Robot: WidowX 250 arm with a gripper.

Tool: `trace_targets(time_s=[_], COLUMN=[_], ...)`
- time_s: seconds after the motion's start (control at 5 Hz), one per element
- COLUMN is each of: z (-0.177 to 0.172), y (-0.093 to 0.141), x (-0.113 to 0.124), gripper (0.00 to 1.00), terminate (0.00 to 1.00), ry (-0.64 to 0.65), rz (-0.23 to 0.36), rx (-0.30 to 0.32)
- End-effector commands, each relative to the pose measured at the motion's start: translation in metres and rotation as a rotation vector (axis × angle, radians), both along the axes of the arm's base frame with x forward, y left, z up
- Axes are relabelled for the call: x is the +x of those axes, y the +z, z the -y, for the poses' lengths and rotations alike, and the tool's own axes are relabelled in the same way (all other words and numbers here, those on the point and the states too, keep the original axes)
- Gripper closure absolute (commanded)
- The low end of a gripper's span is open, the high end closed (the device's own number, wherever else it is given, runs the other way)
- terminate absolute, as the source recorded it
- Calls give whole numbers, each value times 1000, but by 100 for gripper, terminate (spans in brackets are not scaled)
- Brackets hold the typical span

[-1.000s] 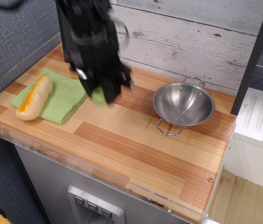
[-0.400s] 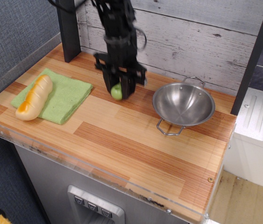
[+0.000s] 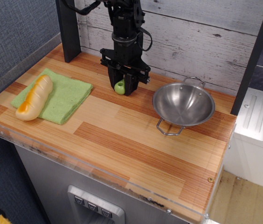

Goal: Place the the green spatula at left to the silver vessel.

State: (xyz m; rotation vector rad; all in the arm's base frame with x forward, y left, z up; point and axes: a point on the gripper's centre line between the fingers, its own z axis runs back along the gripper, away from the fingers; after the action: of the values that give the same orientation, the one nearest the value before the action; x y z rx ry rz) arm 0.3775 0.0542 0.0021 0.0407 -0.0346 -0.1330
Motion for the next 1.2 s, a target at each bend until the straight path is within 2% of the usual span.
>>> trace_targets(time_s=[0.0, 0.2, 0.4, 0.6, 1.0], z=[-8, -5, 3, 5, -4], y=[32, 65, 100, 112, 124], x=[2, 11, -8, -36, -79], gripper=[0, 0, 0, 0, 0], terminate=[0, 0, 0, 0, 0], ry=[22, 19, -11, -46, -59], rz=[41, 94, 123, 119, 144], rx=[-38, -79, -105, -117, -48])
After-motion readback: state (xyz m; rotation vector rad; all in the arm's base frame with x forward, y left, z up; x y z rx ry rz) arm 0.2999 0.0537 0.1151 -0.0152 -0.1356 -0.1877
